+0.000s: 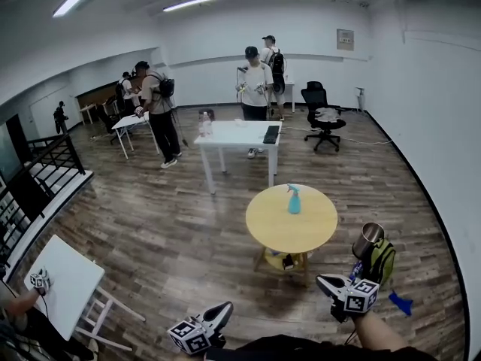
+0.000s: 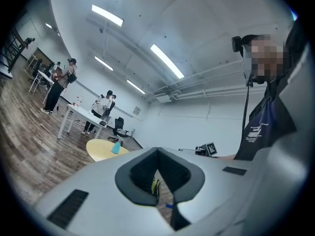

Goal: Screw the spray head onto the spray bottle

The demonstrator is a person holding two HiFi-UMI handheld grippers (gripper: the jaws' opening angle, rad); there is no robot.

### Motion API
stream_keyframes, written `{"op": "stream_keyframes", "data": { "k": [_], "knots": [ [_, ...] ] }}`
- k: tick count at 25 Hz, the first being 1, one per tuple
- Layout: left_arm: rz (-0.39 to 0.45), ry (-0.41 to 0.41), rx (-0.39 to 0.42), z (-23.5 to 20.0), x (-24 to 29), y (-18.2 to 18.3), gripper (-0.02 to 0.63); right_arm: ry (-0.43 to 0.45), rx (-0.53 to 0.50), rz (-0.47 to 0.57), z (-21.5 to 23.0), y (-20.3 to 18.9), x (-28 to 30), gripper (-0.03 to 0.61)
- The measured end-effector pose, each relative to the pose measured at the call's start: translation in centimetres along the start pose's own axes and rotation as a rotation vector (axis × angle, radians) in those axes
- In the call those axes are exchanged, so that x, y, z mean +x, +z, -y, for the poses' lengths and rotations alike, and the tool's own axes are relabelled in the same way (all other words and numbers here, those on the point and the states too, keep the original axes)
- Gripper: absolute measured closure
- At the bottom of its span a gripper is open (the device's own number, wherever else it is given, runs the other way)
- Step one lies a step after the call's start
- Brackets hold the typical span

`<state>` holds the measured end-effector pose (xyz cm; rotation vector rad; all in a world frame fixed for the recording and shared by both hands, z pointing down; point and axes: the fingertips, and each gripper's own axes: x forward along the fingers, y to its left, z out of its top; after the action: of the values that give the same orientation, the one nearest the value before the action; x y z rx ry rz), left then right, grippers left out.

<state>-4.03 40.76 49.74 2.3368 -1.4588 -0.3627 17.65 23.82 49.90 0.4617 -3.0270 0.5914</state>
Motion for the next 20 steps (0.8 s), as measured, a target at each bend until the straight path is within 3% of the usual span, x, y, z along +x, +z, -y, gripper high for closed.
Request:
{"op": "stream_keyframes", "data": {
  "k": [4, 8, 15, 20],
  "knots": [
    [-0.061, -0.016, -0.023, -1.5, 3.9, -1.3, 0.592, -0.043, 0.043, 0.008, 4.7, 0.0, -0.7, 0.575],
    [-0.080, -0.049, -0.023, -5.5, 8.1, -0.7, 0.592, -0.100, 0.051, 0.013, 8.5, 0.6, 0.4, 0.575],
    [-0.138, -0.212, -0.038, -15.2, 15.9, 4.0, 0.592, -0.230, 0.033, 0.057, 13.2, 4.5, 7.7, 0.575],
    [-0.142, -0.321, 0.005, -22.2, 20.2, 9.9, 0.592, -0.312, 0.018, 0.111, 15.3, 7.7, 14.2, 0.574]
  ]
}}
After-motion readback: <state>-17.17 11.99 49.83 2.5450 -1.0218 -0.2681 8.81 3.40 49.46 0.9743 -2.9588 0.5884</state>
